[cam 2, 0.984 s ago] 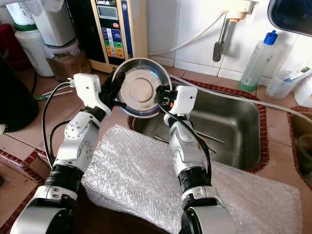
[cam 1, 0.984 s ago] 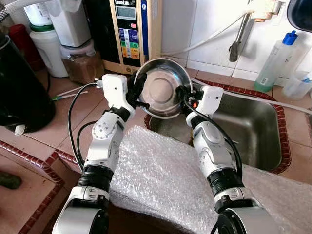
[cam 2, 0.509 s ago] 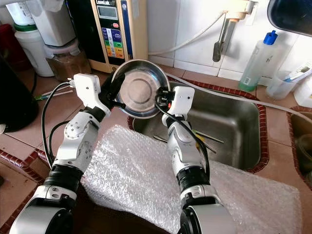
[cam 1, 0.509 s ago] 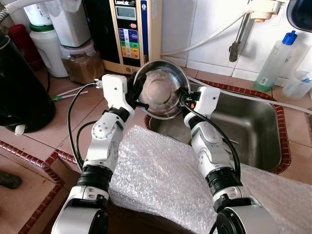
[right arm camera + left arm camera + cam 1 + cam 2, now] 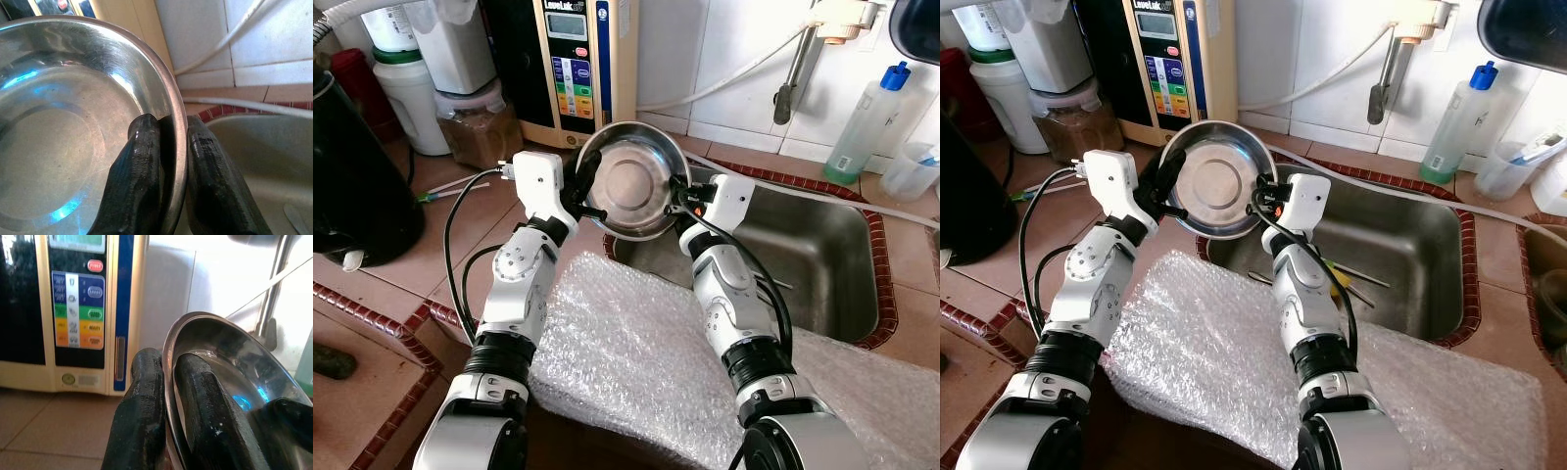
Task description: Kitchen organization
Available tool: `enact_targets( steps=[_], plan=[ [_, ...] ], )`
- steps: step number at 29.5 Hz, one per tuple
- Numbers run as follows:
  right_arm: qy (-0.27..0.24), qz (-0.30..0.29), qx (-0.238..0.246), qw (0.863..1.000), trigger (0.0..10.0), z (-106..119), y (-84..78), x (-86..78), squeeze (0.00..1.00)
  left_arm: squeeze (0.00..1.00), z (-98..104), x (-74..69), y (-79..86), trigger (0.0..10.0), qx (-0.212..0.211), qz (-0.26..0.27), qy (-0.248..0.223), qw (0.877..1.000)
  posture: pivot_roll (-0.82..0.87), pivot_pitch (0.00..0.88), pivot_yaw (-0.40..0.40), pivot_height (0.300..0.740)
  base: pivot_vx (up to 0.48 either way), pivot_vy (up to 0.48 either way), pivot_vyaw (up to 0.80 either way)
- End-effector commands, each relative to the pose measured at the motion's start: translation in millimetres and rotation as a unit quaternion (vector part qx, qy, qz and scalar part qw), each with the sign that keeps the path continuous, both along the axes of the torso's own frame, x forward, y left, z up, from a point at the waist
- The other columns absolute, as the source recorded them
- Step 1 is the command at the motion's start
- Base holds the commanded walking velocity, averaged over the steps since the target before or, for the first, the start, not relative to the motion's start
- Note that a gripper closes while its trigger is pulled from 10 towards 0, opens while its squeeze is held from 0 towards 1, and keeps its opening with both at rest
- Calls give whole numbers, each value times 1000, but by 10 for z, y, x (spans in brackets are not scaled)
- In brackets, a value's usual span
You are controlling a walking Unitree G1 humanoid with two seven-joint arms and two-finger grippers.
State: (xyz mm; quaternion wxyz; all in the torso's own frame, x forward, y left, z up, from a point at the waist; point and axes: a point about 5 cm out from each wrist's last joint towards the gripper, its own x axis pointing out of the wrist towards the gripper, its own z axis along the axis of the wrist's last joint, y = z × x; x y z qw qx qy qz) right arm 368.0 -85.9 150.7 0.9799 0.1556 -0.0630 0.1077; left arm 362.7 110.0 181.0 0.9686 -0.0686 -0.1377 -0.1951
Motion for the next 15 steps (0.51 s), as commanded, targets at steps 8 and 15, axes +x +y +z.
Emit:
enact_targets(
  steps=[8,15],
  plan=[
    [20,-15,-4,1000,0,-73,-73,10,0,1000,54,-2,-23,10000,-19,-18,-2,1000,140,0,36,740,0,0,0],
    [32,-24,-3,999,0,-132,-94,4,0,1000,22,2,-47,10000,-2,-29,5,1000,142,0,36,740,0,0,0]
  ],
)
